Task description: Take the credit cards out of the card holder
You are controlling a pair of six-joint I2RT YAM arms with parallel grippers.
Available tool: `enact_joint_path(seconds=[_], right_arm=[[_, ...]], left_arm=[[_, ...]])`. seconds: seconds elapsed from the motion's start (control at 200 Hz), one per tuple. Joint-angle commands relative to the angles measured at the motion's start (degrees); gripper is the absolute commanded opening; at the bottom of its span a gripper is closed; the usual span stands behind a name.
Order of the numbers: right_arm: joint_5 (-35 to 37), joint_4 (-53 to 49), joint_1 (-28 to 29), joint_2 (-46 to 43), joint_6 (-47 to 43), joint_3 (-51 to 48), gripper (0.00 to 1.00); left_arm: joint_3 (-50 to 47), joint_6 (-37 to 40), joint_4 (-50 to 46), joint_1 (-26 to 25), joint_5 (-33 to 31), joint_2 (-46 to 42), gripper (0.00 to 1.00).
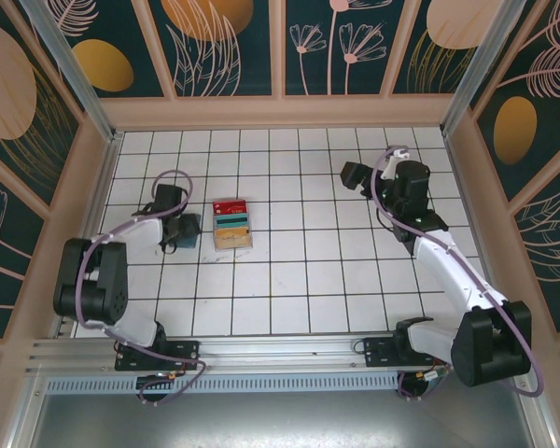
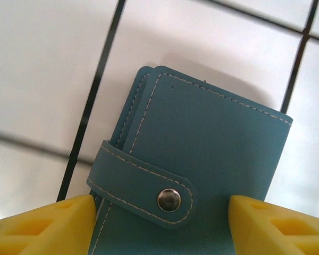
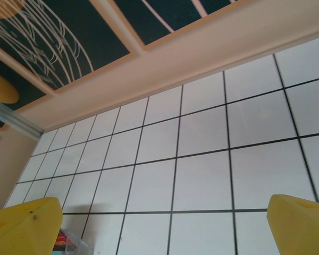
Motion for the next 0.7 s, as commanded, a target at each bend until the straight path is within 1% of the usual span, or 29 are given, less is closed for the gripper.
enact_joint_path(seconds=[0.0, 0.1, 0.215, 0.33, 0.47, 0.616, 0.696], right_arm=[[-1.9, 1.9, 1.7, 0.8, -0.6, 2.5, 0.99], [-2.3, 2.4, 2.6, 0.5, -0.3, 2.2, 0.99], [-2.7, 2.5, 3.3, 0.0, -0.3, 2.0, 0.99], [-3.1, 2.5, 3.7, -0.9, -0.1, 1.6, 0.99], [-3.0, 2.0, 4.1, -2.0, -0.5, 1.5, 0.99], [-3.1, 1.2, 4.3, -3.0, -0.7, 1.3, 0.99], [-3.0, 0.9, 4.4, -3.5, -0.6, 1.1, 0.99]], left_arm=[[-6.5, -9.1, -6.0, -0.2, 0.6, -5.7, 0.66], [-9.3, -14.1, -9.1, -1.3, 0.4, -10.5, 0.65], [-11.8, -17.1, -12.9, -2.6, 1.2, -15.5, 0.65], [-14.8, -21.2, -13.4, -5.5, 4.3, -20.7, 0.63], [-16.6, -25.5, -15.4, -11.7, 4.0, -24.2, 0.63], [-17.3, -29.4, -15.3, -20.5, 4.9, -24.4, 0.63], [-17.1, -33.1, -14.0, -25.5, 4.7, -23.9, 0.63]])
